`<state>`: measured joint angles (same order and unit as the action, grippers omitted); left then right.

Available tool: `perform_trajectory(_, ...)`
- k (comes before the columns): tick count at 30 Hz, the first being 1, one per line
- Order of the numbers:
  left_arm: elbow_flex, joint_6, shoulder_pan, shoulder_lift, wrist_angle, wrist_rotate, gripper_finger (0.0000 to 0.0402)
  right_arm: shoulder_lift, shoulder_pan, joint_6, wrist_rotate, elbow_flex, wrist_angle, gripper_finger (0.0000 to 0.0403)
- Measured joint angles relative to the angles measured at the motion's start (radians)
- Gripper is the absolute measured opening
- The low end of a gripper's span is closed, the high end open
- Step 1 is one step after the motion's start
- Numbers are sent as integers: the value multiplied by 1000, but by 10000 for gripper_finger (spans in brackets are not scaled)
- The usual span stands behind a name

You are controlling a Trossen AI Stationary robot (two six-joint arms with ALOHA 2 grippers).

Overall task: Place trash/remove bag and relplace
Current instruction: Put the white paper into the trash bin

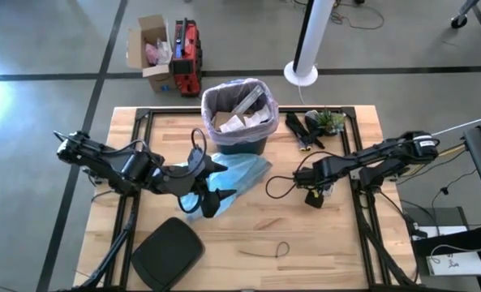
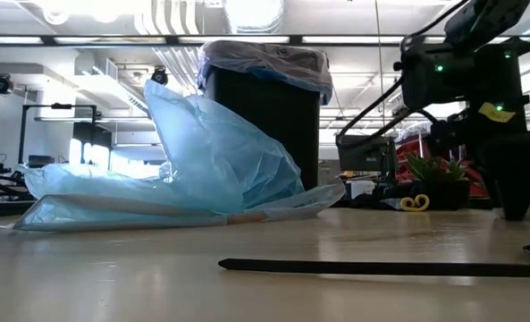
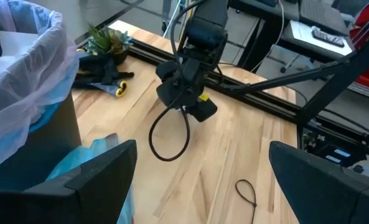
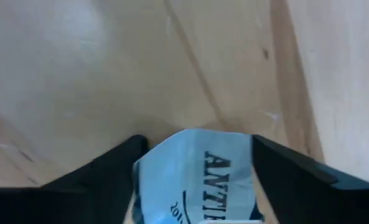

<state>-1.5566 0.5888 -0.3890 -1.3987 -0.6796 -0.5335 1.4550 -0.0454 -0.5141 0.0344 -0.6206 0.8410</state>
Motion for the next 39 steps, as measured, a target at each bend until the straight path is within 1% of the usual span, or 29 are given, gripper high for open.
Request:
perform_trajectory(4, 0, -1, -1, 1, -1, 0, 350, -16, -2, 19, -4, -25, -6, 180)
perform_trajectory(9, 0, -20, -2, 6, -3, 1, 350, -24, -1, 29, 18, -94, -15, 32)
perform_trajectory(10, 0, -30, -3, 8, -2, 2, 350, -26, -2, 34, 16, -117, -5, 17)
perform_trajectory(11, 0, -41, -3, 13, -3, 2, 350, -30, -2, 45, 13, -144, 1, 12)
perform_trajectory(15, 0, -58, -3, 38, -6, 10, 350, -38, -2, 81, 12, -309, 21, 13)
perform_trajectory(18, 0, -62, -4, 63, -12, 12, 350, -43, -2, 150, 13, -474, 17, 2)
perform_trajectory(21, 0, -67, -8, 93, -15, 12, 350, -44, -1, 211, 27, -633, 15, 3)
perform_trajectory(25, 0, -81, -12, 119, -17, 12, 350, -43, 0, 284, 136, -778, 54, 2)
perform_trajectory(28, 1, -97, -15, 124, -20, 12, 350, -43, 0, 295, 204, -814, 109, 8)
perform_trajectory(32, 2, -113, -17, 124, -39, 12, 350, -43, 0, 286, 204, -798, 204, 29)
perform_trajectory(35, 2, -122, -18, 123, -58, 12, 350, -43, -5, 197, 201, -751, 236, 58)
perform_trajectory(39, 2, -168, -18, 122, -66, 13, 350, -61, -10, 34, 202, -674, 236, 112)
